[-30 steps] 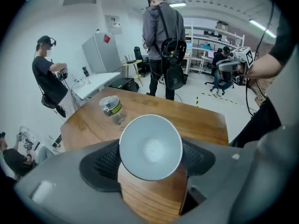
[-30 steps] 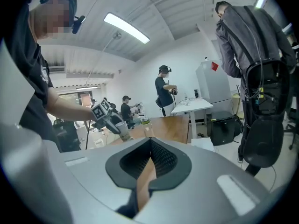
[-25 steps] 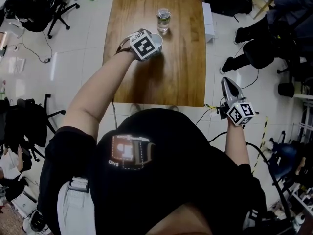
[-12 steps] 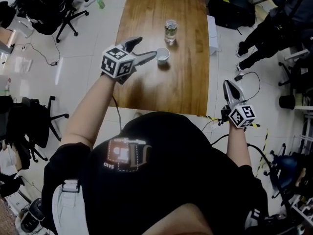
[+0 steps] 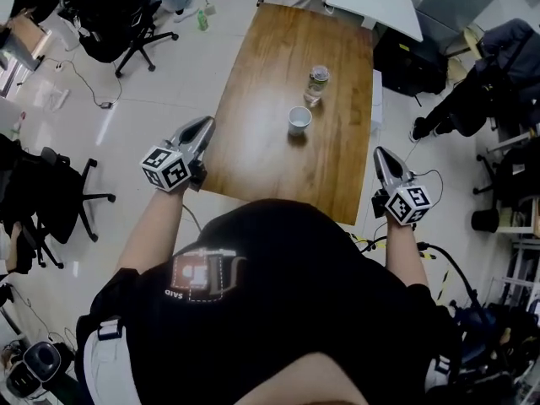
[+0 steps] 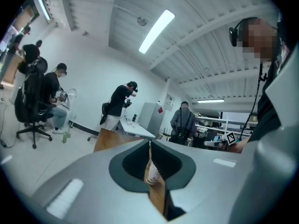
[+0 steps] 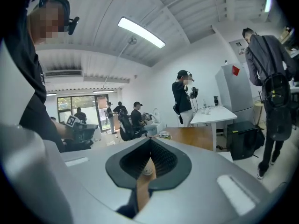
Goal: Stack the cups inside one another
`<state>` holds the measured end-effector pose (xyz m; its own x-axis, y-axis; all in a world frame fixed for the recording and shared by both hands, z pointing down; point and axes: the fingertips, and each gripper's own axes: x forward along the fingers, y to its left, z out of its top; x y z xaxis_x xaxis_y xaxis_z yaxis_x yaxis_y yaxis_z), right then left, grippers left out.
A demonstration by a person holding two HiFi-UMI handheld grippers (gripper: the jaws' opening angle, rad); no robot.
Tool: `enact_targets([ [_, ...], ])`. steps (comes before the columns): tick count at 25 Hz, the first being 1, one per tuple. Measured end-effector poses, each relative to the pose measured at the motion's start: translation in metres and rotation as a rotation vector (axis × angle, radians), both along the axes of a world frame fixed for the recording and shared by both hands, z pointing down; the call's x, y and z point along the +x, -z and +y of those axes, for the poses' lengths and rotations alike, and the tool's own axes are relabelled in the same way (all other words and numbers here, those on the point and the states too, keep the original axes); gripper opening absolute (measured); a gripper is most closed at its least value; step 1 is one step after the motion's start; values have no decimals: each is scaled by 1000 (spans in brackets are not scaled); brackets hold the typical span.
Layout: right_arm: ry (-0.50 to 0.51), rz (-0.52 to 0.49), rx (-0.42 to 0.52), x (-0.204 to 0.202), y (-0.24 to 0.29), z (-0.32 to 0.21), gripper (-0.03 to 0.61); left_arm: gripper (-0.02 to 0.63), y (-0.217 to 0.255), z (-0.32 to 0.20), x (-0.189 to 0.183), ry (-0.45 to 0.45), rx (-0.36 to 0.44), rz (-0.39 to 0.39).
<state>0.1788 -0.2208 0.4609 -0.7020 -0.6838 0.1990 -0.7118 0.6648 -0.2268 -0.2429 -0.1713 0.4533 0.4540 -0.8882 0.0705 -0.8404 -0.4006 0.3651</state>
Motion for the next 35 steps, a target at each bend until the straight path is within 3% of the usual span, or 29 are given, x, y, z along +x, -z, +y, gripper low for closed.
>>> enact_targets([
  [3,36,-7,-21,-22,-8,2,14,2,-3,13,-12,59,22,14],
  [8,64,-5,-67,-42,-23,9,14,2,-14,22,-8,28,-11,15],
  [23,34,-28,-91,-26,-30,25,12,2,-9,22,21,-49,7,10],
  [35,38,19,-79,-25,-29,24,12,2,-4,17,22,-67,21,-1],
])
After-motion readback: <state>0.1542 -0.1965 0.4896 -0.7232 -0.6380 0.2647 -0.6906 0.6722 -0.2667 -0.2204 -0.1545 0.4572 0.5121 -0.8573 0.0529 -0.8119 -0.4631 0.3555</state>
